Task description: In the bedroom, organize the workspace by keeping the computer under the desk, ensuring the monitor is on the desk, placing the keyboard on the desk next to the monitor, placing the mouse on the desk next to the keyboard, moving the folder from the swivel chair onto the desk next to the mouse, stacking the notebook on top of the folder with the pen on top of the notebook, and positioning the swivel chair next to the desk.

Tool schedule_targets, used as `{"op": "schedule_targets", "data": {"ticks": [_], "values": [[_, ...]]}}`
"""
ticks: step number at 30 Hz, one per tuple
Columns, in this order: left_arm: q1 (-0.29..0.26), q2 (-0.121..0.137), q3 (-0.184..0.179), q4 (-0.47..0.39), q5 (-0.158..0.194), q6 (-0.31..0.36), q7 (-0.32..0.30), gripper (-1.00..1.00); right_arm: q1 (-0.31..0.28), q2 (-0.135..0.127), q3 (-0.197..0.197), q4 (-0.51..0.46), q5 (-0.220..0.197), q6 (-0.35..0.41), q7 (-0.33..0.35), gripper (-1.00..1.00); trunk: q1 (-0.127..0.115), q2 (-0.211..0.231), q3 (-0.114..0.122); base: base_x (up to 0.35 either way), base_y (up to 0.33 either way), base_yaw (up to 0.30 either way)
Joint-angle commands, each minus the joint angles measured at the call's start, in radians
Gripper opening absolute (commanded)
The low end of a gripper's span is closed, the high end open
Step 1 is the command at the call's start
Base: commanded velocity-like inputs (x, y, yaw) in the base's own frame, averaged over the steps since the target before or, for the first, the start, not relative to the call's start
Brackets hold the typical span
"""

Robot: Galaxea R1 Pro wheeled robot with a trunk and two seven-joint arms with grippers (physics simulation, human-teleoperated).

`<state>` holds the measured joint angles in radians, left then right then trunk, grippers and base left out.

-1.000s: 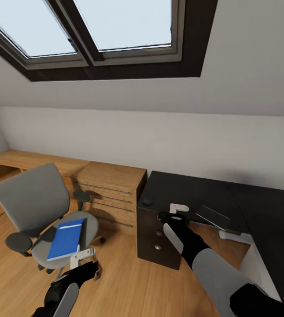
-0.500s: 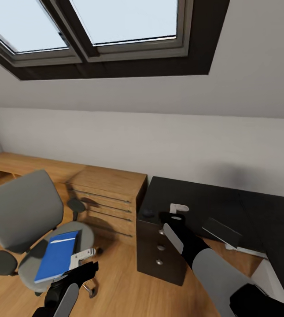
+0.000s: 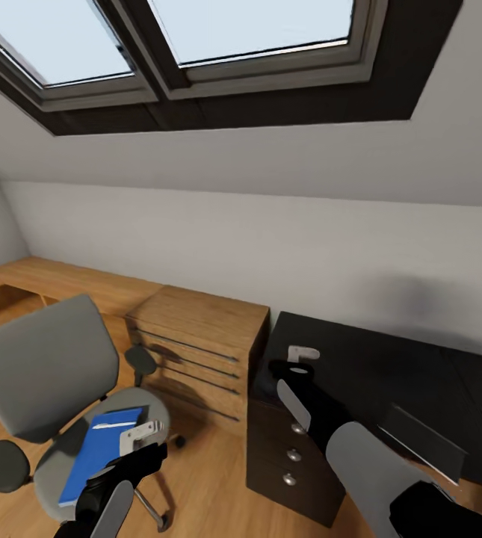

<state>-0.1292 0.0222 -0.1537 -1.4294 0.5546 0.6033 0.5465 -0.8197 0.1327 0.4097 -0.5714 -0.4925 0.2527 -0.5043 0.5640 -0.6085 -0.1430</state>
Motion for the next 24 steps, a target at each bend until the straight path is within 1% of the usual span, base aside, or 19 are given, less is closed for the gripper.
{"op": "schedule_targets", "data": {"ticks": [1, 7, 12, 14, 15, 16, 17, 19, 20, 23, 24], "values": [[-0.001, 0.001, -0.003, -0.001, 0.010, 0.001, 0.010, 1.00, -0.001, -0.001, 0.006, -0.001, -0.006, 0.005, -0.008, 1.00, 0.001, -0.002, -0.002, 0.319, 0.000, 0.274], [-0.001, 0.000, -0.004, -0.002, 0.010, 0.001, 0.009, 1.00, -0.001, -0.001, 0.006, 0.003, -0.006, 0.005, -0.006, 1.00, 0.001, -0.002, -0.002, 0.254, 0.000, 0.255], [-0.001, -0.001, -0.004, -0.003, 0.010, 0.000, 0.010, 1.00, 0.000, -0.003, 0.006, 0.006, -0.001, 0.005, 0.009, 1.00, 0.001, -0.002, -0.002, 0.247, 0.000, 0.087], [-0.001, -0.001, -0.004, -0.003, 0.010, 0.000, 0.009, 1.00, 0.000, -0.003, 0.006, 0.030, 0.032, 0.005, 0.014, 1.00, 0.001, -0.002, -0.002, 0.307, 0.000, 0.016], [-0.001, -0.001, -0.004, -0.003, 0.010, 0.001, 0.009, 1.00, 0.000, -0.003, 0.006, 0.041, 0.055, 0.005, 0.015, 1.00, 0.001, -0.002, -0.002, 0.239, 0.000, 0.008], [-0.001, -0.001, -0.005, -0.004, 0.010, 0.003, 0.008, 1.00, 0.000, -0.002, 0.005, 0.054, 0.094, 0.002, 0.021, 1.00, 0.001, -0.002, -0.002, 0.098, 0.000, 0.003], [-0.001, -0.001, -0.005, -0.011, 0.010, 0.004, 0.008, 1.00, 0.000, -0.003, 0.005, 0.058, 0.106, -0.004, 0.025, 1.00, 0.001, -0.002, -0.002, 0.063, 0.000, 0.002], [-0.001, -0.002, -0.006, -0.035, 0.010, 0.006, 0.008, 1.00, 0.001, -0.003, 0.005, 0.062, 0.116, -0.015, 0.030, 1.00, 0.001, -0.002, -0.002, 0.038, 0.000, 0.001], [-0.001, -0.002, -0.005, -0.118, 0.015, 0.011, 0.009, 1.00, 0.001, -0.004, 0.003, 0.108, 0.127, -0.038, 0.040, 1.00, 0.005, -0.009, -0.005, 0.004, 0.000, 0.000], [-0.001, -0.002, -0.005, -0.131, 0.015, 0.011, 0.009, 1.00, 0.000, -0.009, 0.001, 0.157, 0.129, -0.074, 0.070, 1.00, 0.016, -0.030, -0.014, 0.002, 0.000, 0.000], [-0.001, -0.002, -0.005, -0.134, 0.015, 0.010, 0.009, 1.00, -0.001, -0.026, 0.000, 0.188, 0.130, -0.102, 0.101, 1.00, 0.020, -0.037, -0.017, 0.000, 0.000, 0.000]]}}
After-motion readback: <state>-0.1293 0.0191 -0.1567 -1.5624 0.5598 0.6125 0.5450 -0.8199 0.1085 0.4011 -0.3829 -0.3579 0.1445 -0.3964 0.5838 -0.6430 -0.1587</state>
